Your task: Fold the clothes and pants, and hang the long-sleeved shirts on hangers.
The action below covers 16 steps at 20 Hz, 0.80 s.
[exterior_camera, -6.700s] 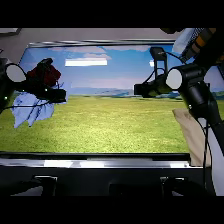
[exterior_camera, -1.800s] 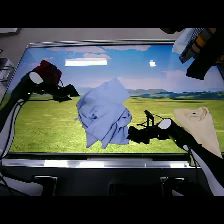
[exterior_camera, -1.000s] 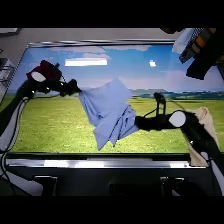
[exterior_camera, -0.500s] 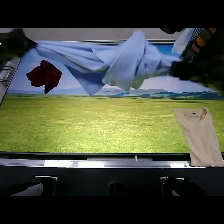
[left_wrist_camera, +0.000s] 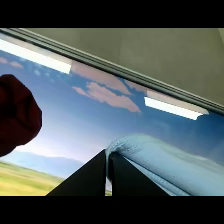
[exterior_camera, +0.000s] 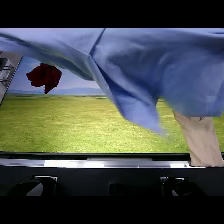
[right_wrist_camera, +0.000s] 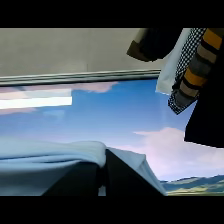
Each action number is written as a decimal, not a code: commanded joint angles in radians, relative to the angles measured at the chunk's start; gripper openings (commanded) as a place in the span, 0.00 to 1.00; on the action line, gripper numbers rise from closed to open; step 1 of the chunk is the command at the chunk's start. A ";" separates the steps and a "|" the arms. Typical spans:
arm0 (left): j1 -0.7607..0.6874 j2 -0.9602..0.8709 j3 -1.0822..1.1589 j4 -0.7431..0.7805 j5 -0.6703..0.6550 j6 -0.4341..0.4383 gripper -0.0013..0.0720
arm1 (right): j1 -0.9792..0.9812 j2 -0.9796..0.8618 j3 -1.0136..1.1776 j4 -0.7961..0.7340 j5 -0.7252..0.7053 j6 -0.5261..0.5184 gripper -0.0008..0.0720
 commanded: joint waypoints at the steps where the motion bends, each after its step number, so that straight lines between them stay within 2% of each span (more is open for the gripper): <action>1: 0.001 0.002 -0.014 -0.008 -0.077 -0.008 0.04 | -0.001 -0.003 0.003 0.036 0.049 0.005 0.06; 4: -0.002 -0.059 -0.082 -0.071 -0.044 0.042 0.04 | -0.001 -0.142 0.003 0.050 0.044 0.046 0.06; 6: -0.029 -0.135 -0.155 -0.073 0.001 0.059 0.04 | -0.001 -0.301 0.003 0.035 0.003 0.081 0.06; 7: -0.043 -0.183 -0.196 -0.073 0.031 0.059 0.04 | -0.001 -0.395 0.003 0.031 -0.035 0.145 0.06; 9: -0.061 -0.287 -0.262 -0.072 0.101 0.059 0.04 | -0.018 -0.579 0.003 0.054 -0.125 0.344 0.06; 10: -0.067 -0.341 -0.285 -0.072 0.139 0.059 0.04 | -0.038 -0.659 0.003 0.116 -0.172 0.421 0.06; 11: -0.068 -0.400 -0.298 -0.072 0.169 0.058 0.04 | -0.066 -0.735 0.003 0.228 -0.223 0.453 0.06; 14: -0.071 -0.565 -0.301 -0.074 0.203 0.058 0.04 | -0.123 -0.905 0.003 0.568 -0.318 0.380 0.06; 16: -0.080 -0.642 -0.301 -0.078 0.202 0.058 0.04 | -0.124 -0.977 0.003 0.695 -0.344 0.319 0.06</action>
